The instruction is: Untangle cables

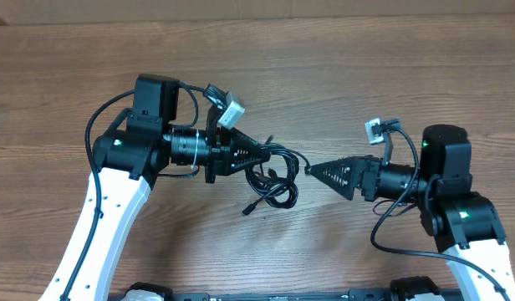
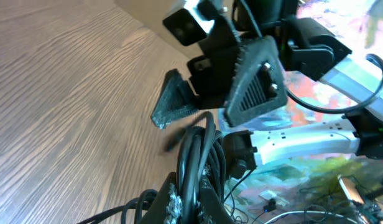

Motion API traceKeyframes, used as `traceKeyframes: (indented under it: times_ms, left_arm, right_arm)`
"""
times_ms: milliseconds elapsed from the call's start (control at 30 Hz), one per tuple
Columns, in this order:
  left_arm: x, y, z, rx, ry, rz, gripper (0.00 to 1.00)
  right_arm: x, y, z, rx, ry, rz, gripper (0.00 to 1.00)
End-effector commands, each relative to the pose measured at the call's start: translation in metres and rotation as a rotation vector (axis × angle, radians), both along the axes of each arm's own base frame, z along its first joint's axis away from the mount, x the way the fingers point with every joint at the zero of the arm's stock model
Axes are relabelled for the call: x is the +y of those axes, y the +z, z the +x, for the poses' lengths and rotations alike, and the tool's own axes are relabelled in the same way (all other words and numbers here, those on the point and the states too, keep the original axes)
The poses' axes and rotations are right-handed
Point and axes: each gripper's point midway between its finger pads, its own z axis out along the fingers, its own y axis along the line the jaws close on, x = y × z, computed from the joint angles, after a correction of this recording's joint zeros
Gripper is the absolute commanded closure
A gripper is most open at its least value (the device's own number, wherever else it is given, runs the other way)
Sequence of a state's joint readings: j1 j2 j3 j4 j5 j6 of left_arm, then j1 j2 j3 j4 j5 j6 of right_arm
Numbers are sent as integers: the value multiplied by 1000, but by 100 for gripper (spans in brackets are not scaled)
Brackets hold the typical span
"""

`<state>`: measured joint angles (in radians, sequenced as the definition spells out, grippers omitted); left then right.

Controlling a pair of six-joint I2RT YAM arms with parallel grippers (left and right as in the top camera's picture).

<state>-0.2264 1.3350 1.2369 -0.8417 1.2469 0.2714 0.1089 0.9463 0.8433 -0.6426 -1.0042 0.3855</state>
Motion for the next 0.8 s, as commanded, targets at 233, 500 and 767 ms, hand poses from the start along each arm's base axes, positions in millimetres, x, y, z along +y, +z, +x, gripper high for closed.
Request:
traceKeyframes:
  times_ms: [233,500,767]
  left_arm:
    - [-1,21,-10,-153,-79,-85,96]
    - [-1,26,-13,-154,-97,-110,96]
    - [-2,29,-16,-161,-114,-132,96]
  right_arm:
    - [8,26,-17,-135,134,62,0]
    - [12,26,-21,-155,163,60,0]
    - [11,20,-15,-175,131,15,0]
